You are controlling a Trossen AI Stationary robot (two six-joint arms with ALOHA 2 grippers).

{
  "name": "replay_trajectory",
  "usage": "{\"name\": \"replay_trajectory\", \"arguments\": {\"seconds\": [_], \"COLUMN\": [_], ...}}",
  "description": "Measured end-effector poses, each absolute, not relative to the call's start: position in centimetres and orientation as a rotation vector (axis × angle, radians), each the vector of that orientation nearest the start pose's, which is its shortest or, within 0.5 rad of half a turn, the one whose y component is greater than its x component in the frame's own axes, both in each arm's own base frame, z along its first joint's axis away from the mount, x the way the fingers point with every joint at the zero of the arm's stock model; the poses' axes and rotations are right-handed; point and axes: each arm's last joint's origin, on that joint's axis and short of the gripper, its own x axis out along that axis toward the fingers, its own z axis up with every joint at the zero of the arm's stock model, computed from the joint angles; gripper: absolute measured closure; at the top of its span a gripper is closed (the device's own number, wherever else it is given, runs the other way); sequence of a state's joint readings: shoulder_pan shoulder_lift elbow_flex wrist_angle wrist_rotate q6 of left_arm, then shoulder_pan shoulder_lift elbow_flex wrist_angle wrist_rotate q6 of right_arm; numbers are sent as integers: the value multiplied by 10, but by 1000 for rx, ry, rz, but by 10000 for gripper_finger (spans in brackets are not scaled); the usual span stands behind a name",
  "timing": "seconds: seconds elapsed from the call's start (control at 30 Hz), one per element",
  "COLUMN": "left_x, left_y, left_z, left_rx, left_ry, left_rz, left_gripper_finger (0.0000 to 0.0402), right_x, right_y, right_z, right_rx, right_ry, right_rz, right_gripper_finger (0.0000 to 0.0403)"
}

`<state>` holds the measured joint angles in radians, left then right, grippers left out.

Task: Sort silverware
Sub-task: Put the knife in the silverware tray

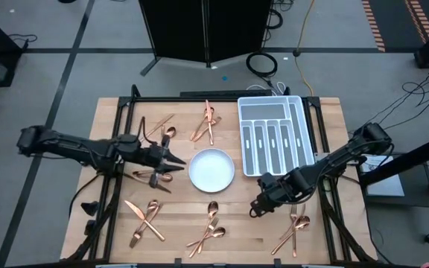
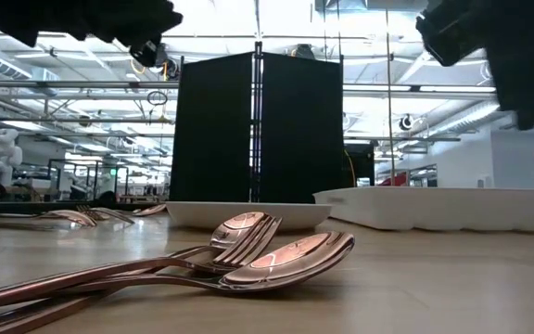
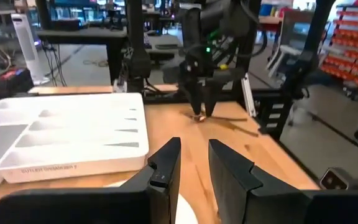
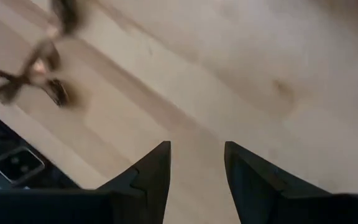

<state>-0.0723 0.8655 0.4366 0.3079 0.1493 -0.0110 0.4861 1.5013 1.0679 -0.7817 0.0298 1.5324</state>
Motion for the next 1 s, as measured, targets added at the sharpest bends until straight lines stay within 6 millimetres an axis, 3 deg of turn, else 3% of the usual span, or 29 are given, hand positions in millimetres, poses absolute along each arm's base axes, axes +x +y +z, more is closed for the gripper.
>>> {"name": "replay_trajectory", "arguments": {"seconds": [0.2, 0.33, 0.53, 0.8, 1.0], "left_x": [199, 191, 164, 138, 127], "left_y": [-15, -7, 4, 21, 36], "left_z": [236, 230, 226, 230, 226], "left_rx": [-12, 22, -15, -76, -129], "left_ry": [182, 276, 384, 260, 218], "left_rz": [-100, 163, 476, 641, 666], "left_gripper_finger": [324, 324, 324, 324, 322], "right_x": [272, 295, 324, 355, 384], "right_y": [108, 74, 16, -78, -115], "right_z": [232, 235, 240, 215, 194], "right_rx": [871, 818, 691, 676, 686], "right_ry": [1001, 892, 702, 573, 621], "right_rz": [-512, -472, -432, -476, -514], "right_gripper_finger": [259, 259, 259, 259, 259]}}
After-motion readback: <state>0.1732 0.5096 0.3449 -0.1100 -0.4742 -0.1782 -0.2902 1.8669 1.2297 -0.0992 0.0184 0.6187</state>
